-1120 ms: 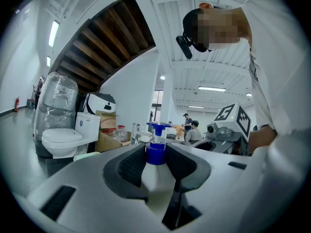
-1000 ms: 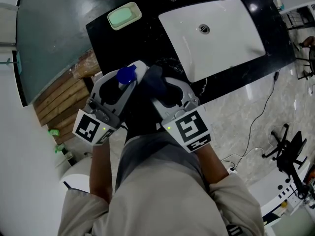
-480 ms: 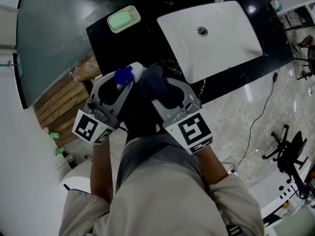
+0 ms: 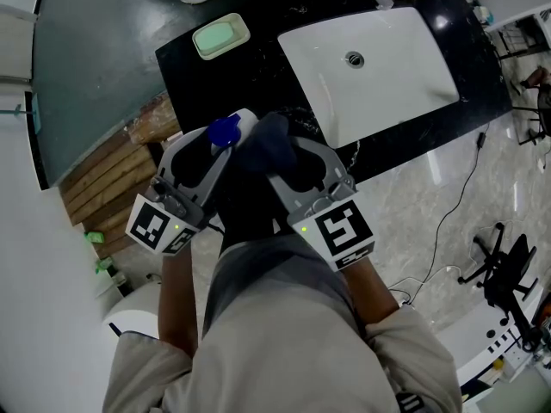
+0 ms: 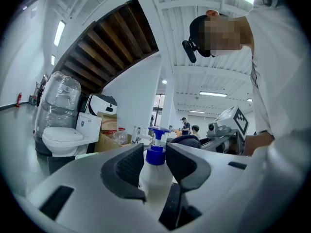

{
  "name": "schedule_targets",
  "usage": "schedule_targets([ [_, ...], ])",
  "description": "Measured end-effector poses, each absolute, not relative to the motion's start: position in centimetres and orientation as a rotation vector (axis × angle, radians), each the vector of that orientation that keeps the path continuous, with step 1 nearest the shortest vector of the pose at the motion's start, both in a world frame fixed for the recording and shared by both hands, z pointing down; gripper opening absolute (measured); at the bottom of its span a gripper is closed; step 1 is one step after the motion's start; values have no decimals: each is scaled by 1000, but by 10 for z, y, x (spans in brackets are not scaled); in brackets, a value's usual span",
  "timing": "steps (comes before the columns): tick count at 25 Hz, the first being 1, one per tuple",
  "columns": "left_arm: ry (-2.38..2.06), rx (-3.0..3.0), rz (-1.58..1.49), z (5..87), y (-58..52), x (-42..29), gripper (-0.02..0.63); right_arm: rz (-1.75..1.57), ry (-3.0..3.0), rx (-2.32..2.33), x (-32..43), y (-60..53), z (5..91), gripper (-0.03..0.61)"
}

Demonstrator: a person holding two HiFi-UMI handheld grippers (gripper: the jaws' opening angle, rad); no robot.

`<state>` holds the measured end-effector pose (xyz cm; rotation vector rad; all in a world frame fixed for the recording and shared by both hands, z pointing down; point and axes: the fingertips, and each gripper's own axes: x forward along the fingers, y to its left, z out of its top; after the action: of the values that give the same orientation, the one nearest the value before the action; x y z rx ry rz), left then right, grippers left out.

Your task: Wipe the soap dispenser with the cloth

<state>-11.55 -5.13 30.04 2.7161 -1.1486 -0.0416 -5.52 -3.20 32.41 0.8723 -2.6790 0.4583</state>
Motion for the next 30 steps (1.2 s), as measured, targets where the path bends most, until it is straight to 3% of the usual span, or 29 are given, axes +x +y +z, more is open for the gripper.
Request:
schedule_targets([
  [16,-1204,2693,-78,291,-44,-121,126,452,-2710,901,-44,-35,315,118],
  [20,-1216,2695,-80,289,-41,-122,107,442,-2729,897,-43,-35,311,118],
  [26,-1316,2670,-106,283,-36,-132,17,428,-2750,901,-40,-33,304,118],
  [30,-1319,2659,-111,282,-33,-132,8,430,-2758,902,-38,-31,302,118],
])
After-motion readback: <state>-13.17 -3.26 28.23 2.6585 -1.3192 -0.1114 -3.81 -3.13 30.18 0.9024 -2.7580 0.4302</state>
